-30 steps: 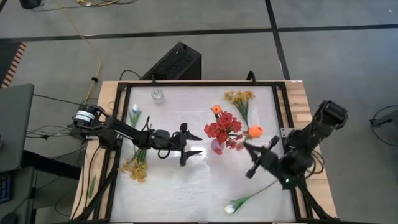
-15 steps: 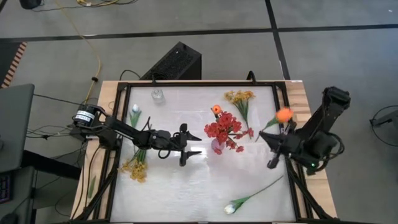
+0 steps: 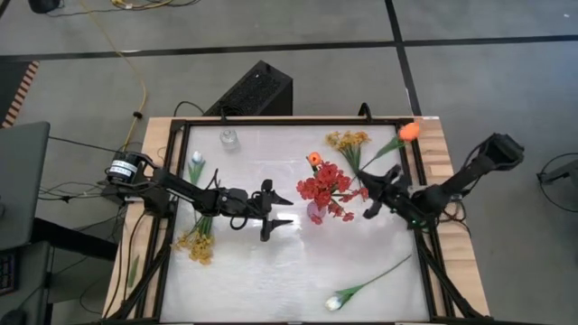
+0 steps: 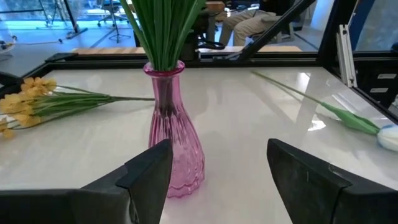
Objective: Sort flowers into vase by color
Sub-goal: Put the orange tulip into the violet vase
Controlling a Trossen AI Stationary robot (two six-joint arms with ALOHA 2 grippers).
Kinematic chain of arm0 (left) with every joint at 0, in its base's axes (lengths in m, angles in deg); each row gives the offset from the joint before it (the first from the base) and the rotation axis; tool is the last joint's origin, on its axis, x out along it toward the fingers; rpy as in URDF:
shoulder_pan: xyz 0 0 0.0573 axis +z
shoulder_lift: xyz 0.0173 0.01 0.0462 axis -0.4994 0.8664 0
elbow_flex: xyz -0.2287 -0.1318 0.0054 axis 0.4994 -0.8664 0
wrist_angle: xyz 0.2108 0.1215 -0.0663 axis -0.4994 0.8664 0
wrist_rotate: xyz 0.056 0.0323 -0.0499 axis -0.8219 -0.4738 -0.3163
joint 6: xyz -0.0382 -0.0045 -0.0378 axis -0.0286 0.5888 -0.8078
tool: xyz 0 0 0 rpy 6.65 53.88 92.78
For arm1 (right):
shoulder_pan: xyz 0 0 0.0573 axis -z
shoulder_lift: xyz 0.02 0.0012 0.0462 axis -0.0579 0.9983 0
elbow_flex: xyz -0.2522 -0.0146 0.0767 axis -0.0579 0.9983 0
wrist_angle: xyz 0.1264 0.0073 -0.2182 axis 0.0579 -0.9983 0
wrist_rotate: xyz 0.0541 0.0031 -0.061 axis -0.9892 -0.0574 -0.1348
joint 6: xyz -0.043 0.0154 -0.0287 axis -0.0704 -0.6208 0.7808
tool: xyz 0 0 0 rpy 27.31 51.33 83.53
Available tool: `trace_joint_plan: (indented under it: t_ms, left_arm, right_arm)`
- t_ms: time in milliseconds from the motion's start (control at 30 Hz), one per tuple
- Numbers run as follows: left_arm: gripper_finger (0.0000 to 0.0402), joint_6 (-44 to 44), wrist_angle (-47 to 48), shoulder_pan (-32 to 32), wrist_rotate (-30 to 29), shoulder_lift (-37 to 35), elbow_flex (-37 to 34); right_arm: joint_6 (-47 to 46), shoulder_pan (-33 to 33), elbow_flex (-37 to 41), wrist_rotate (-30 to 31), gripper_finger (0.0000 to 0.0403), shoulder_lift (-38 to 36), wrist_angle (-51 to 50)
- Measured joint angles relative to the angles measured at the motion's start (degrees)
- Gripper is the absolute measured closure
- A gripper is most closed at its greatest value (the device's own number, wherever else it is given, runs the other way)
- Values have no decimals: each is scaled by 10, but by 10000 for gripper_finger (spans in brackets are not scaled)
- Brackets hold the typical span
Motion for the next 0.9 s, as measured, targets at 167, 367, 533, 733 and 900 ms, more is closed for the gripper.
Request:
trace_joint_plan:
  t_ms: [167, 367, 533, 733, 900]
  left_arm:
    - [150, 1, -4, 4, 0, 0, 0]
    - [150, -4, -5, 17, -1, 0, 0]
    - [150, -5, -5, 26, -1, 0, 0]
    - [150, -5, -6, 35, -2, 0, 0]
    - [150, -5, -7, 37, -1, 0, 0]
  right_arm:
    - [-63, 23, 0, -36, 388, 63, -3]
    - [-76, 41, 0, -61, 388, 154, 92]
    - [-55, 45, -9, -85, 388, 207, 156]
    - [-41, 57, -42, -101, 388, 242, 161]
    - [-17, 55, -66, -103, 388, 250, 157]
